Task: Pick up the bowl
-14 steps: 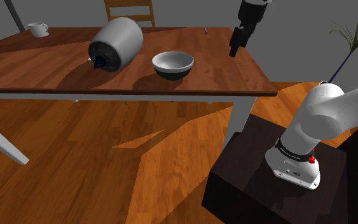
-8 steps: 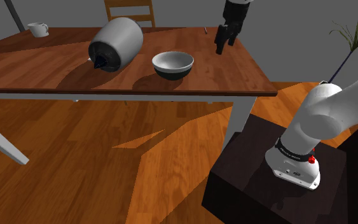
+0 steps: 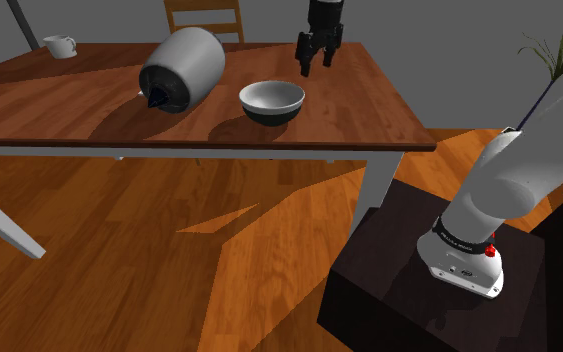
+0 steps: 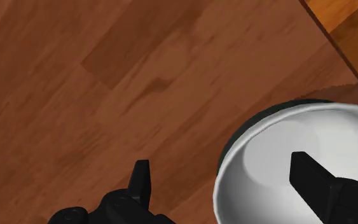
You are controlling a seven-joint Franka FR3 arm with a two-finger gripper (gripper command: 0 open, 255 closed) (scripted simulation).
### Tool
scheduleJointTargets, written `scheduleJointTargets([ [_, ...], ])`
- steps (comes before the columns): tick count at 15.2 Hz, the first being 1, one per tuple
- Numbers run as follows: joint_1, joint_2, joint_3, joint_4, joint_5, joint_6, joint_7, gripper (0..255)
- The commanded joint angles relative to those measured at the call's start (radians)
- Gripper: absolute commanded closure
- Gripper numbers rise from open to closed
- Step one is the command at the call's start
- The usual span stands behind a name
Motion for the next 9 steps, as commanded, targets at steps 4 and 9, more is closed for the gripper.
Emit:
scheduleJointTargets([
  [4,-0.008,0.216,0.005,0.209,0.007,-0.004,0.048,0],
  [9,-0.007,0.222,0.004,0.162,0.008,0.049,0.051,0],
])
